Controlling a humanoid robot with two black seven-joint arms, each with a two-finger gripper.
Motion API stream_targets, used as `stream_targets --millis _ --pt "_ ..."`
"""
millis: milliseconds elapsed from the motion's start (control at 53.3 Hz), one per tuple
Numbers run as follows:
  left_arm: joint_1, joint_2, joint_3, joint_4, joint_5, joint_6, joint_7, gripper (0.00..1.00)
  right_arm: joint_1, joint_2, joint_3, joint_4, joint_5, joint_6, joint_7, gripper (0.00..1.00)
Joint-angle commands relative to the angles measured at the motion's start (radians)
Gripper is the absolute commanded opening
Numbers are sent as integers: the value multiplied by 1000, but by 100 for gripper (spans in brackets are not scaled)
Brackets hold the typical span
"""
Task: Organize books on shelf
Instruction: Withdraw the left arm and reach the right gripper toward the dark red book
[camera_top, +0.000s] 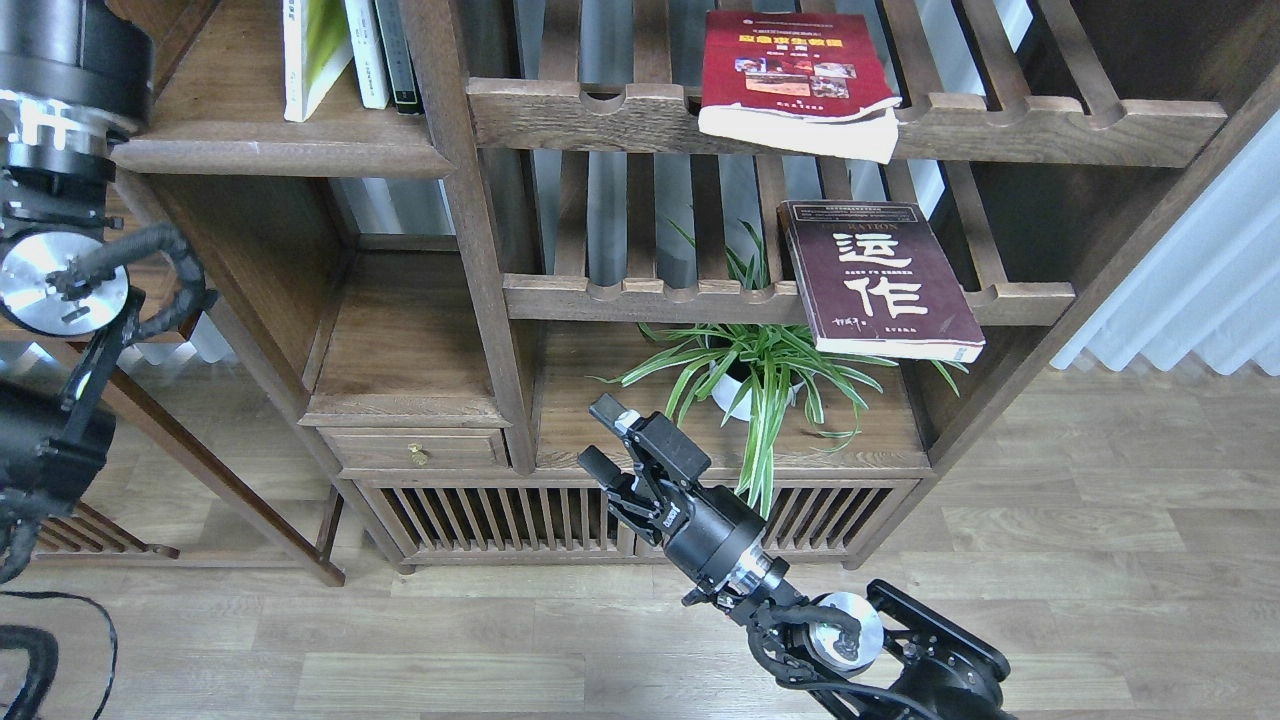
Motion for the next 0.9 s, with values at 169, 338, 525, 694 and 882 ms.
stream_targets --millis 169,338,525,694,882 --pt "131 -40 2 -2 -2 -261 11 98 0 0 114 81 0 0 2 98" --pt "243 -127 2 -2 -2 -313 100 98 -3 0 198 77 5 0 6 98" --pt "341 -190 18 -2 -2 -313 194 98 -15 0 209 51 6 0 11 98" --pt "436 -241 38 -2 0 -313 264 97 -28 0 212 6 6 0 17 98" --pt "496 -242 58 -2 1 -313 281 95 -28 0 230 -61 8 0 17 98"
